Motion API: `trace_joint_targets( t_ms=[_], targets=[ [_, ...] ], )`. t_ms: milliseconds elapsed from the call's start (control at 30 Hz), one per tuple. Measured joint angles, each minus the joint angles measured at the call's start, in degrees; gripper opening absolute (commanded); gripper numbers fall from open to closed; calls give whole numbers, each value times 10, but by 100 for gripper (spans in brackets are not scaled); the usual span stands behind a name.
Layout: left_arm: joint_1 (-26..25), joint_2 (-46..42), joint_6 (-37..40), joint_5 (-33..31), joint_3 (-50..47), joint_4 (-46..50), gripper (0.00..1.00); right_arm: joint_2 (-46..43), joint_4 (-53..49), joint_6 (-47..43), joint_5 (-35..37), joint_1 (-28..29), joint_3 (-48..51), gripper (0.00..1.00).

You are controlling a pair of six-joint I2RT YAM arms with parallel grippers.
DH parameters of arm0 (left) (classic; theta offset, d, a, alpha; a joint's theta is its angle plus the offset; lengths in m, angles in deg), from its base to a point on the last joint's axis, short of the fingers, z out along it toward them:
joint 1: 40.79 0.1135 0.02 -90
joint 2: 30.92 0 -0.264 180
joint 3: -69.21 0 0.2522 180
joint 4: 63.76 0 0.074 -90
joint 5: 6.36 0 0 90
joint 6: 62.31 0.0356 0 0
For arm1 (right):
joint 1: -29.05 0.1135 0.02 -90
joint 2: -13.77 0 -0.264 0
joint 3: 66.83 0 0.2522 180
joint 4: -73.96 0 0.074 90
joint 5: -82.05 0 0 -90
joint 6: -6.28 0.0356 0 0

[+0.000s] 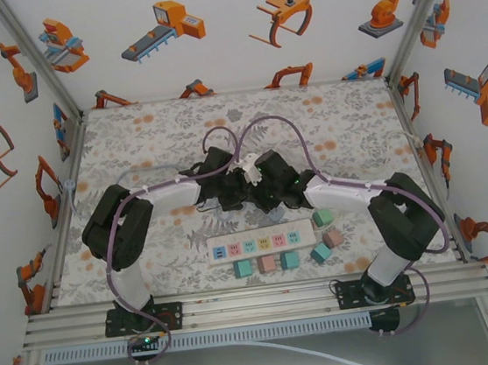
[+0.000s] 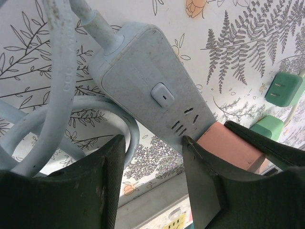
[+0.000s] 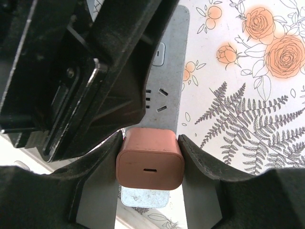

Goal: Pull the plug off the socket

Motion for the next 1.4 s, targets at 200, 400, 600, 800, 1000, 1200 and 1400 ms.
trace_joint_targets(
  t_ms=[200, 400, 600, 800, 1000, 1200, 1400],
  targets=[
    [0, 8, -5, 16, -1, -20, 49, -50, 0, -38, 5, 5, 21, 4],
    [4, 6, -10, 20, -8, -29, 49, -92, 22, -25, -11, 6, -12, 3],
    [11, -17, -9, 31, -32, -52, 62, -99, 30, 3, -11, 3, -10, 3],
    [20, -56, 13, 7, -33, 21, 71, -183, 53, 62, 10, -23, 16, 4],
    [24, -124, 51, -23, -17, 135, 85, -267, 104, 116, 58, -66, 64, 5],
    [23, -309, 122, -2, -6, 136, 97, -311, 129, 180, 130, -156, 130, 5],
    [0, -468, 208, 54, -28, 101, 97, -275, 145, 226, 142, -232, 182, 6]
  ],
)
